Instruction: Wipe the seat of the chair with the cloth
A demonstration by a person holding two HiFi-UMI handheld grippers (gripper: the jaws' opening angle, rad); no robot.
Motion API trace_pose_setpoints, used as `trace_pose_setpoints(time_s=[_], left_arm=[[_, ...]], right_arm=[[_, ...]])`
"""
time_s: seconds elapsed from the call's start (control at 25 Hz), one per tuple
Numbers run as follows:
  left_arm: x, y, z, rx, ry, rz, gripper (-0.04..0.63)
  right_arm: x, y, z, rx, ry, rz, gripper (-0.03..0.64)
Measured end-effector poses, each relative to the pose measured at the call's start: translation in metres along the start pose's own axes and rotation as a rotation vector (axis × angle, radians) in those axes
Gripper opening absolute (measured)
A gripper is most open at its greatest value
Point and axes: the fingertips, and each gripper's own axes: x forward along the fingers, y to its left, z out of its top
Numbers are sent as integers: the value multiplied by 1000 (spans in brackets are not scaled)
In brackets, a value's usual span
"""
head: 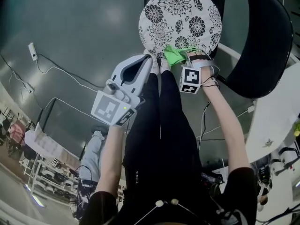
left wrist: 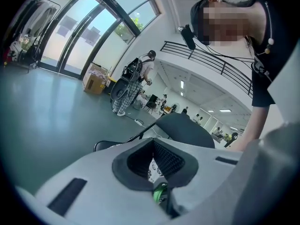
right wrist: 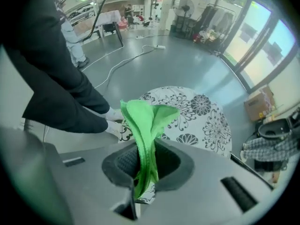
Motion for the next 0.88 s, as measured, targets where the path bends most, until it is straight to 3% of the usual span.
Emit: trace_pose_setpoints(time_s=[0.2,0.36,0.6,0.88], left_arm=[[3,-22,26,41,-28,-13,5],[1,-33,52,81,-6,41,5],[-19,-67,109,164,-34,90,5],[-56,-115,173,247,-70,144,5]], right_arm=[[-57,-37,3,309,-108,-125,54],[-131,-76,15,551,-257,-276,54],[-269,-114,36,751,-518,-494,54],[-442,-138,54,906,-857,-685,52]])
